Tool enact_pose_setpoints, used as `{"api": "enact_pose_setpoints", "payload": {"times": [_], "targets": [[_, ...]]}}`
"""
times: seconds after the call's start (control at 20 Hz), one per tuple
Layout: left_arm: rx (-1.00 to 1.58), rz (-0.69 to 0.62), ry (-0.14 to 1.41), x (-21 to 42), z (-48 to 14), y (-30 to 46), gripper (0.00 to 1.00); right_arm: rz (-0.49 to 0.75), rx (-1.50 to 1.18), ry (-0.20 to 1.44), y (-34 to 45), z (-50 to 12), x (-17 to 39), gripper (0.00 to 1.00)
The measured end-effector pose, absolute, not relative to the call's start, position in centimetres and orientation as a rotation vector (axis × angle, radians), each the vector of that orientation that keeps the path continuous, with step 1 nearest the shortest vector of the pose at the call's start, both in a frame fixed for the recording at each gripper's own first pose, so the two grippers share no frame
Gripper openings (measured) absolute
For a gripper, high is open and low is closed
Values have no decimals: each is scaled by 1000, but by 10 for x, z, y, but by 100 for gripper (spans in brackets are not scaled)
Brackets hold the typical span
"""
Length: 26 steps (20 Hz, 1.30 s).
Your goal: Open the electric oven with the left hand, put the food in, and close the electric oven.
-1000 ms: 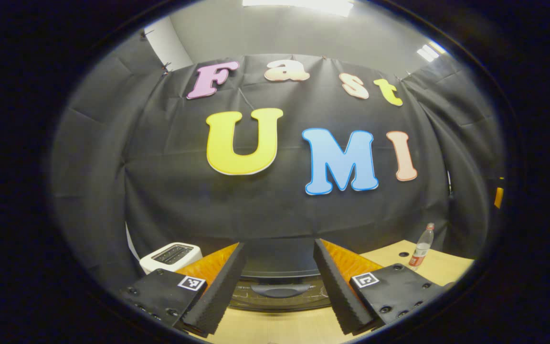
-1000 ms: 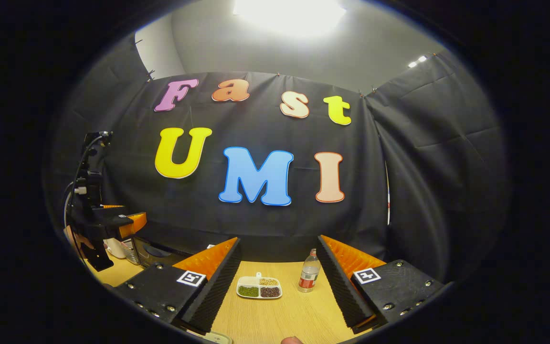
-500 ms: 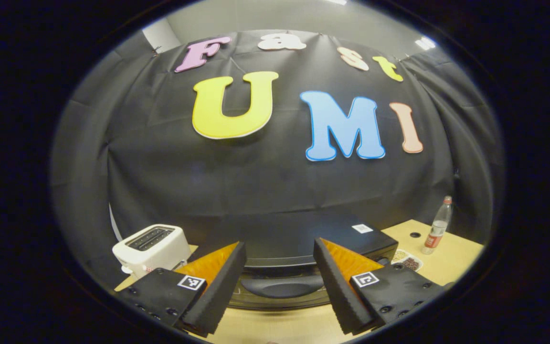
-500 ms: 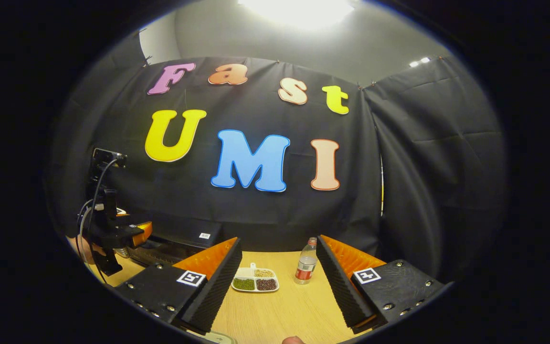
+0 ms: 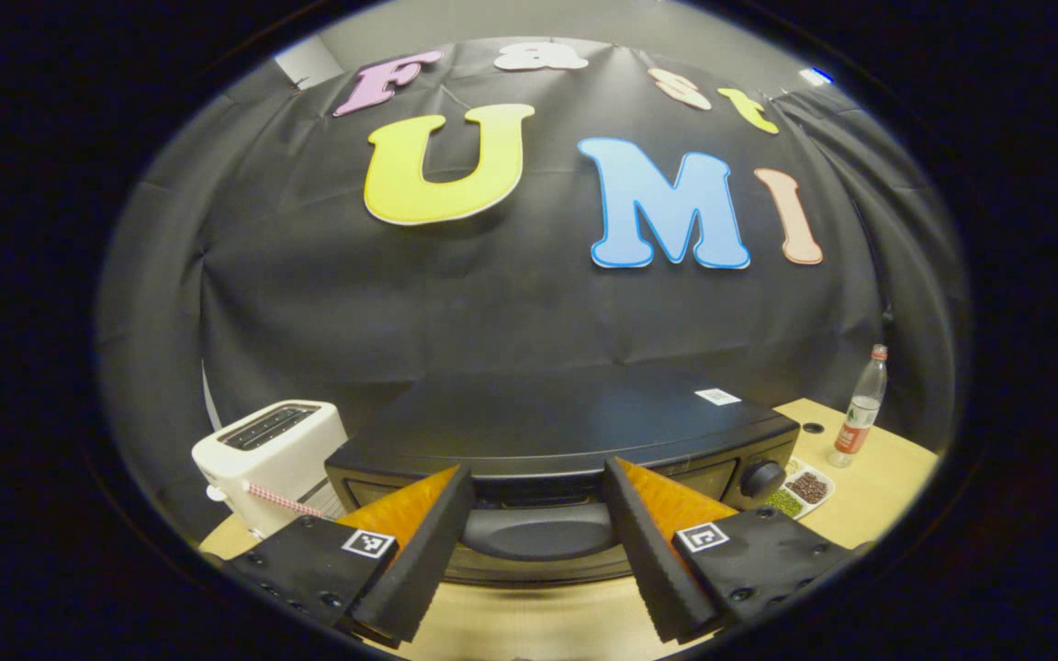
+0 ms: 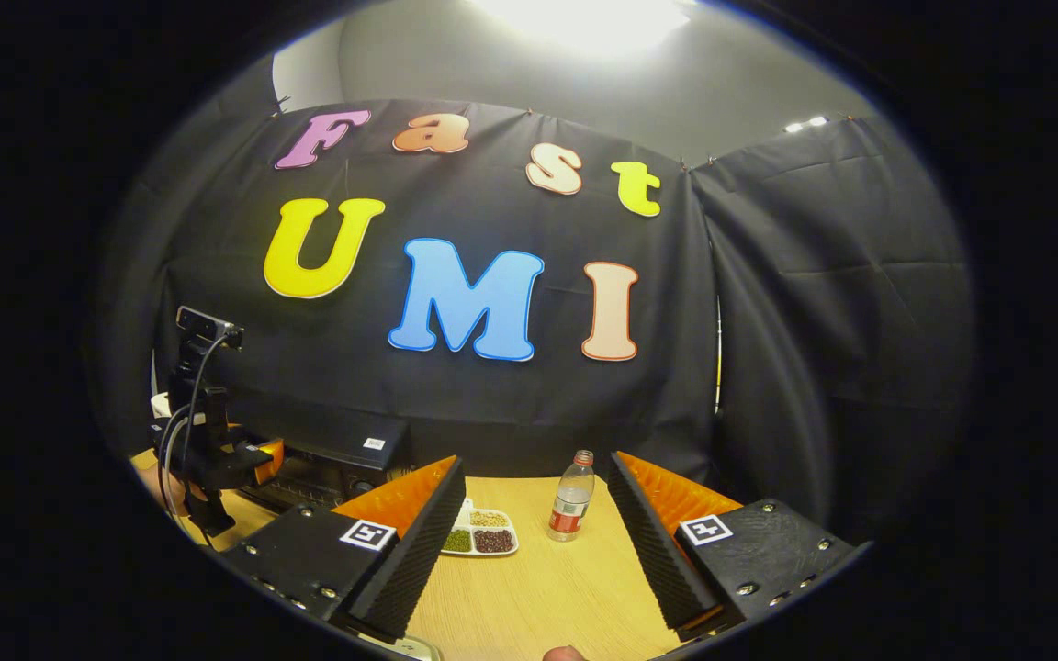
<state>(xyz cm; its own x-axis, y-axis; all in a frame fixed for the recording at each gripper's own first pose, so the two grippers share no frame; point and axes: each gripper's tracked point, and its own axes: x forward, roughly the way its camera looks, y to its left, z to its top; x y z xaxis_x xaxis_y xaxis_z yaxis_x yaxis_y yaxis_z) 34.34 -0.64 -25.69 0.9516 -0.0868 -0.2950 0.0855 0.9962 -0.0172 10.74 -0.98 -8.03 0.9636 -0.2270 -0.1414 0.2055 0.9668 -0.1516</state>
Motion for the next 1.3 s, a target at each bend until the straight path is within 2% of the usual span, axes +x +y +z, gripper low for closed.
{"api": "enact_pose_setpoints", "payload": {"times": [0.15, 0.2, 0.25, 0.35, 0.4, 0.45, 0.5, 0.55, 0.6, 0.7, 0.75, 1.3], "targets": [[-12, -77, 302, 336, -256, -6, 92, -213, -135, 147, -11, -75, 105, 97], [-9, -74, 308, 331, -257, -6, 100, -209, -135, 142, -10, -72, 104, 97], [-9, -71, 305, 325, -257, -6, 96, -203, -135, 137, -10, -71, 104, 97], [-9, -66, 310, 311, -259, -6, 100, -189, -135, 131, -9, -68, 101, 97], [-5, -65, 317, 305, -261, -6, 92, -181, -134, 129, -9, -67, 101, 97], [-4, -64, 316, 298, -262, -5, 100, -174, -134, 126, -8, -66, 100, 97], [-4, -62, 318, 293, -263, -5, 92, -166, -134, 124, -9, -65, 97, 97], [-8, -60, 318, 288, -266, -6, 100, -158, -136, 123, -8, -64, 96, 97], [-11, -56, 319, 283, -266, -6, 100, -153, -140, 124, -9, -64, 94, 97], [-14, -47, 324, 274, -269, -5, 91, -145, -147, 127, -12, -64, 89, 97], [-13, -42, 327, 270, -271, -5, 100, -140, -148, 130, -13, -63, 86, 97], [-1, -24, 406, 225, -299, -7, 100, -102, -151, 151, -17, -67, 63, 97]]}}
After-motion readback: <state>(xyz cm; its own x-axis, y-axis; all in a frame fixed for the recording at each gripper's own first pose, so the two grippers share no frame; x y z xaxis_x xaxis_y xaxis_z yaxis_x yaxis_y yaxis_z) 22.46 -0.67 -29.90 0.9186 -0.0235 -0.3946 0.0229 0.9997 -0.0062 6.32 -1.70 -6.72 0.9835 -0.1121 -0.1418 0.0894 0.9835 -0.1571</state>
